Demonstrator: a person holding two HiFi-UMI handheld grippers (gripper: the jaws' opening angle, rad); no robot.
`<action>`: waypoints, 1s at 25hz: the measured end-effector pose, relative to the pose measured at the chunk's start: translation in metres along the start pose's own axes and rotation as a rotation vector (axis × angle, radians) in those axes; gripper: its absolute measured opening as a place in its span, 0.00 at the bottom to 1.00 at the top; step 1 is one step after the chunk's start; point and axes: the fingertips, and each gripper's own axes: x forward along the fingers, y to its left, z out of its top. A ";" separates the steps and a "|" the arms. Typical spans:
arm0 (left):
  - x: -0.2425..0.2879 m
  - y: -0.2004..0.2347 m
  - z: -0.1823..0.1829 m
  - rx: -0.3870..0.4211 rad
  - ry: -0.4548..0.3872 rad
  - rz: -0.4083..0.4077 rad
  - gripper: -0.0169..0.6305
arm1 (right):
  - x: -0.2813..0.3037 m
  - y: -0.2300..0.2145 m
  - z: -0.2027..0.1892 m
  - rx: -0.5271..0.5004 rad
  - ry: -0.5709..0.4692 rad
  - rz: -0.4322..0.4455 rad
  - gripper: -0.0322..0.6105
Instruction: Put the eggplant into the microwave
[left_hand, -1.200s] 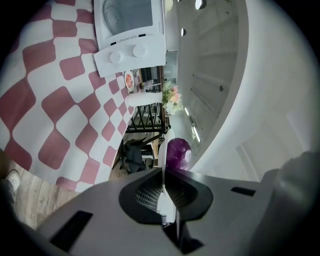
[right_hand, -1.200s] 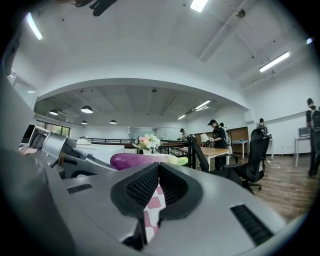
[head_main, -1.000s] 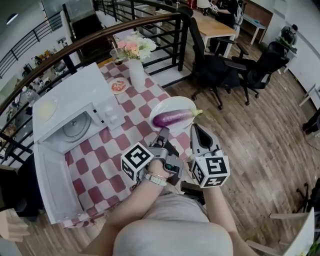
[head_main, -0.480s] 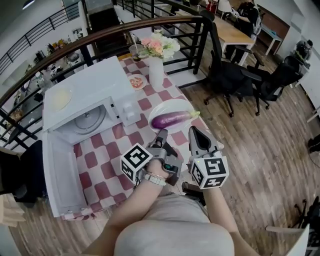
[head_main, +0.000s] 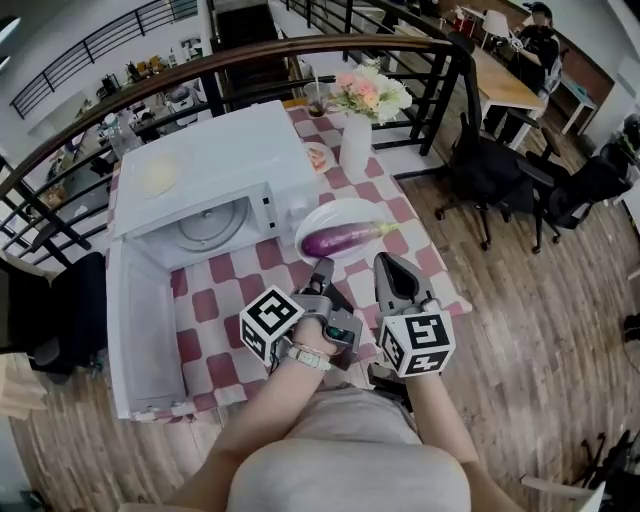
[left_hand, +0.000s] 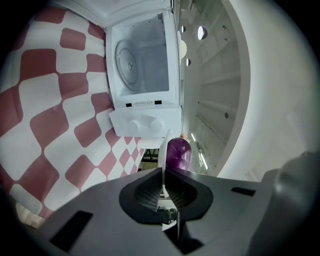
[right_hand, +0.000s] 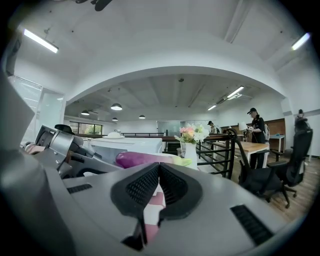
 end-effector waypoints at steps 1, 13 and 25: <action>-0.002 0.001 0.005 -0.001 -0.009 0.001 0.05 | 0.004 0.005 0.000 -0.003 0.002 0.012 0.09; -0.038 0.013 0.069 -0.032 -0.123 0.016 0.05 | 0.051 0.073 -0.004 -0.019 0.025 0.151 0.09; -0.073 0.016 0.120 -0.057 -0.236 0.001 0.05 | 0.086 0.131 -0.012 -0.040 0.052 0.279 0.09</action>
